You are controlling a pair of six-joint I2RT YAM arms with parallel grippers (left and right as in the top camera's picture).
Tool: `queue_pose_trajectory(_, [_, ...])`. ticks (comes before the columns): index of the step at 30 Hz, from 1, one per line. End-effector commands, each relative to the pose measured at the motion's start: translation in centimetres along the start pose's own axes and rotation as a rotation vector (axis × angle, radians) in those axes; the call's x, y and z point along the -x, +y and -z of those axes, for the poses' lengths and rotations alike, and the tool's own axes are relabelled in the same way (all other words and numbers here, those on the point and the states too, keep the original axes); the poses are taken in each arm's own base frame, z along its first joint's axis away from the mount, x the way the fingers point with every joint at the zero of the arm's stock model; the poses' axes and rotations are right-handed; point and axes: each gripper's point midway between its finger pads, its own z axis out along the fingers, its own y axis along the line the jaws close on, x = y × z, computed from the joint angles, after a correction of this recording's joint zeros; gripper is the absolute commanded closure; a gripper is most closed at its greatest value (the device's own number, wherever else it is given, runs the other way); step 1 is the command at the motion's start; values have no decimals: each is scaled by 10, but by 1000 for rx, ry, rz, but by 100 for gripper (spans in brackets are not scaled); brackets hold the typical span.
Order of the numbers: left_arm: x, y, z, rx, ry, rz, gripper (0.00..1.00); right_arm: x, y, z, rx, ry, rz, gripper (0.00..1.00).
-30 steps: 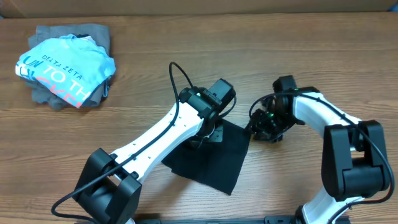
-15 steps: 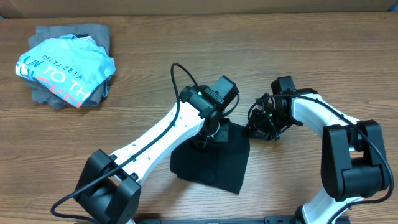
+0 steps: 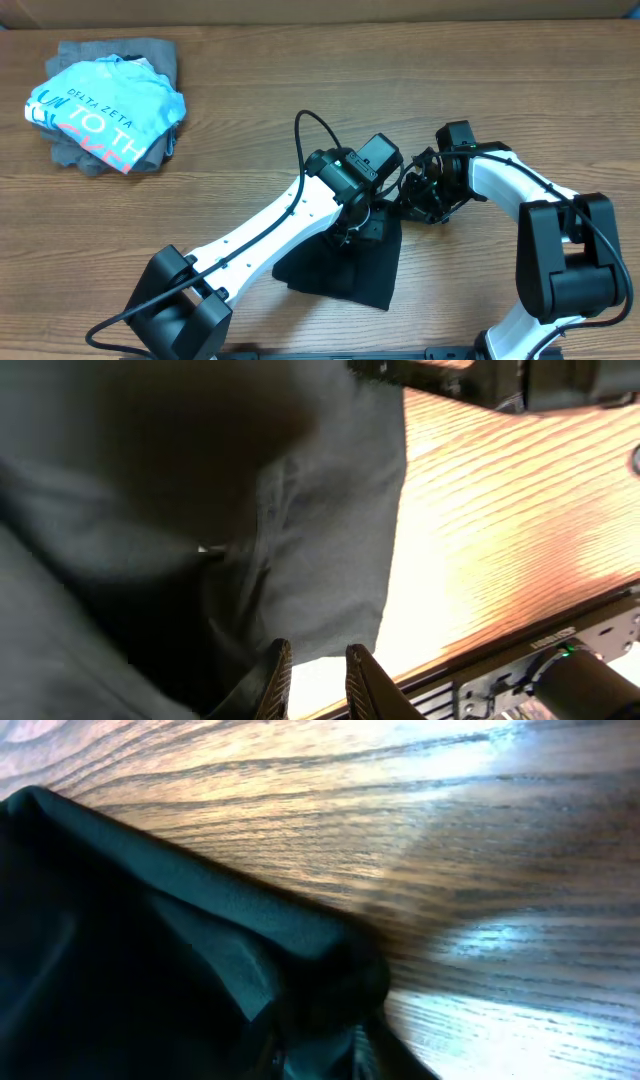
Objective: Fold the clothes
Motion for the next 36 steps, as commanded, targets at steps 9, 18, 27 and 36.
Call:
queue_pose_trajectory(9, [9, 20, 25, 82, -13, 37, 64, 27, 11, 44, 1, -140, 24, 43])
queue_pose_trajectory(18, [41, 84, 71, 236, -95, 114, 40, 7, 39, 75, 2, -160, 76, 34])
queue_pose_trajectory(27, [33, 102, 48, 250, -42, 120, 38, -8, 65, 47, -26, -135, 72, 32])
queue_pose_trajectory(36, [26, 109, 32, 255, -13, 126, 40, -10, 59, 31, -80, -155, 35, 51])
